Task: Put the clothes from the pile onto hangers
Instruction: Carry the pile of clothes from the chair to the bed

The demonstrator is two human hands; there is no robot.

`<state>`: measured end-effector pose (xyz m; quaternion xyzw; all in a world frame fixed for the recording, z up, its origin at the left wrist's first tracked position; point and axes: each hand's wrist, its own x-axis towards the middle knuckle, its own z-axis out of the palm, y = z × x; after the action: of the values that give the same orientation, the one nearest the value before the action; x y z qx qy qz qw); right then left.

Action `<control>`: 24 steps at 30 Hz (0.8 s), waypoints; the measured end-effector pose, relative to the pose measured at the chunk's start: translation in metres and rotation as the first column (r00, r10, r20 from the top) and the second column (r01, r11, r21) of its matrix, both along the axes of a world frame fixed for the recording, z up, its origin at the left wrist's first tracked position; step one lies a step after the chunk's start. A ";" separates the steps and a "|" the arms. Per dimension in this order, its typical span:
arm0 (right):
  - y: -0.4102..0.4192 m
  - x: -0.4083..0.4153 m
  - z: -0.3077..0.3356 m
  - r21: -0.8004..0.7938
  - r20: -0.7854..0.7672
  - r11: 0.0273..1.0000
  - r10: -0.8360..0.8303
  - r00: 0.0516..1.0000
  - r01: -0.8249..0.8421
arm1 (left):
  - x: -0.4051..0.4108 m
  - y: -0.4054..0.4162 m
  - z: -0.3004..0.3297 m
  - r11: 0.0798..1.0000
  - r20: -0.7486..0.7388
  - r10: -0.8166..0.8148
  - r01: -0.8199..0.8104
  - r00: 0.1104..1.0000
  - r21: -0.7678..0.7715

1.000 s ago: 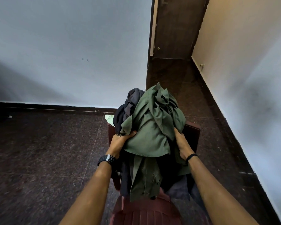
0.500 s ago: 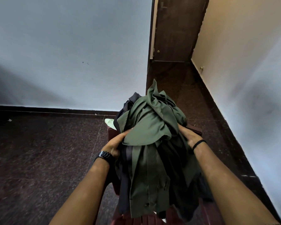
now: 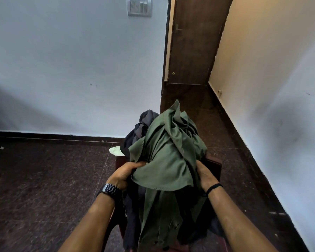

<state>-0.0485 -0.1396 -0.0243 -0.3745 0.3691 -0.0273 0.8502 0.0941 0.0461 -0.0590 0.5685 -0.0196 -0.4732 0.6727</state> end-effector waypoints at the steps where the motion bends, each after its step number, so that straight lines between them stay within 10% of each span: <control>1: 0.001 -0.001 0.007 -0.004 0.029 1.000 0.004 1.000 -0.004 | 0.000 0.001 0.007 1.000 0.018 0.006 -0.005 1.000 -0.024; 24: 0.129 -0.101 0.185 -0.459 0.390 0.889 0.191 0.901 0.010 | -0.123 0.146 0.207 0.945 0.457 0.138 0.022 0.879 -0.327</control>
<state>-0.1497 -0.0103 0.1611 -0.5628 0.1402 -0.1521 0.8003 -0.0291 0.1918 0.1475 0.5494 -0.2433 -0.2895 0.7451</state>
